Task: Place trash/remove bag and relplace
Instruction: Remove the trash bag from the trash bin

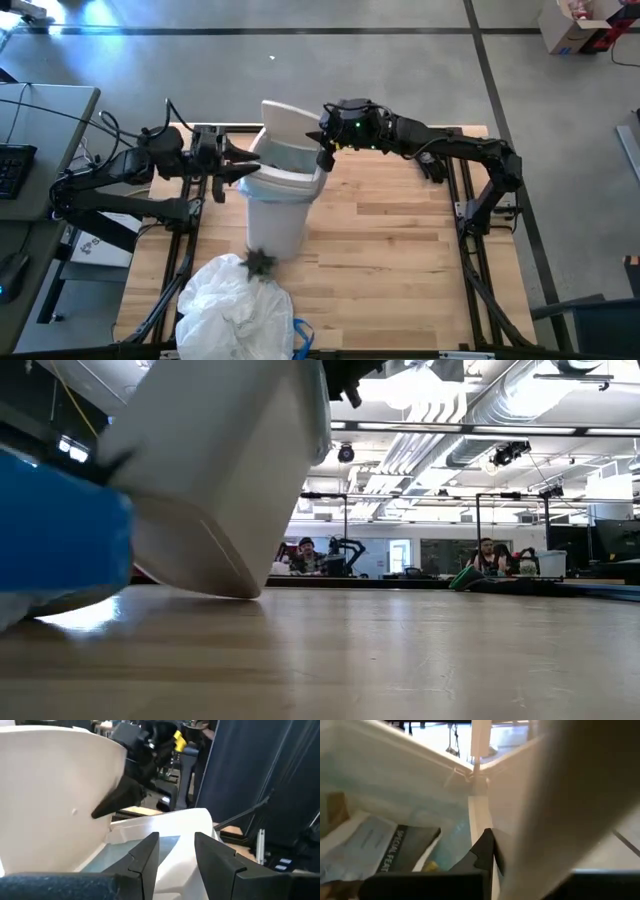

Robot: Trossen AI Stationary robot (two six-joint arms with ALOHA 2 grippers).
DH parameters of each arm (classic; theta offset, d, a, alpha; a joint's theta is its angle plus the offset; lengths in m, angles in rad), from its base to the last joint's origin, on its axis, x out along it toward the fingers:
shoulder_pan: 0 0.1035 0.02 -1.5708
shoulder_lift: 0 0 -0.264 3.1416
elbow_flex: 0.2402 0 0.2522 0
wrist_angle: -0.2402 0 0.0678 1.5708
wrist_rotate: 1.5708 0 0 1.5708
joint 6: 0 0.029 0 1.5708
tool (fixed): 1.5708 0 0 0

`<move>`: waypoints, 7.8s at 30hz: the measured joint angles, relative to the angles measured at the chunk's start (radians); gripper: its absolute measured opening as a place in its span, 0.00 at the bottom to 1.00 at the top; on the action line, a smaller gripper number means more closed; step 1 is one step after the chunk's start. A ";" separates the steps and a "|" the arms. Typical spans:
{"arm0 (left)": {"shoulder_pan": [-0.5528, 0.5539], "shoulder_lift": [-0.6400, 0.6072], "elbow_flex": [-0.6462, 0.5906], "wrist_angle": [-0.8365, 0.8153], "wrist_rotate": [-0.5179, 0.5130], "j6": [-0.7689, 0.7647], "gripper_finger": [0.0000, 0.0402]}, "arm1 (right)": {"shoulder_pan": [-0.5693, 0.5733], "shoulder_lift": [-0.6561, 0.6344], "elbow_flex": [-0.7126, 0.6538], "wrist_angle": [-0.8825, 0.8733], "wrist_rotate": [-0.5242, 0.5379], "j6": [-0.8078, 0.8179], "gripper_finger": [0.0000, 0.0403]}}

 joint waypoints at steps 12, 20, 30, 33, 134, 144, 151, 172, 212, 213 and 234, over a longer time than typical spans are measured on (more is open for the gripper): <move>0.017 0.098 0.088 -0.105 -0.064 -0.032 0.27 | 0.002 0.001 -0.003 0.110 0.065 -0.063 0.00; 0.017 0.106 0.084 -0.156 -0.158 -0.022 0.27 | 0.005 0.000 -0.001 0.193 0.069 -0.110 0.00; 0.017 0.104 0.085 -0.191 -0.350 -0.013 0.27 | 0.003 -0.018 0.001 0.218 0.074 -0.140 0.00; 0.017 0.110 0.104 -0.240 -0.441 -0.013 0.27 | 0.003 -0.020 0.001 0.196 0.068 -0.136 0.00; 0.223 0.726 0.928 -1.124 -0.164 -0.172 0.09 | 0.019 -0.093 0.041 0.103 0.050 0.012 0.00; 0.217 0.734 0.935 -1.086 -0.116 -0.150 0.09 | -0.002 -0.100 0.046 0.065 -0.149 0.058 0.00; 0.217 0.754 0.927 -1.126 -0.120 -0.138 0.09 | 0.016 -0.094 0.044 0.024 0.019 0.037 0.00; 0.234 0.714 0.940 -1.088 -0.060 -0.124 0.09 | 0.016 -0.114 0.044 0.001 -0.098 0.017 0.00; 0.127 0.697 0.940 -1.048 -0.119 -0.153 0.00 | 0.056 -0.100 0.055 -0.060 -0.027 -0.048 0.00; 0.127 0.696 0.940 -1.059 -0.122 -0.164 0.01 | 0.056 -0.100 0.055 -0.061 -0.024 -0.050 0.00; 0.155 0.827 0.939 -1.156 -0.162 -0.399 0.44 | 0.062 -0.100 0.054 -0.044 0.179 -0.132 0.00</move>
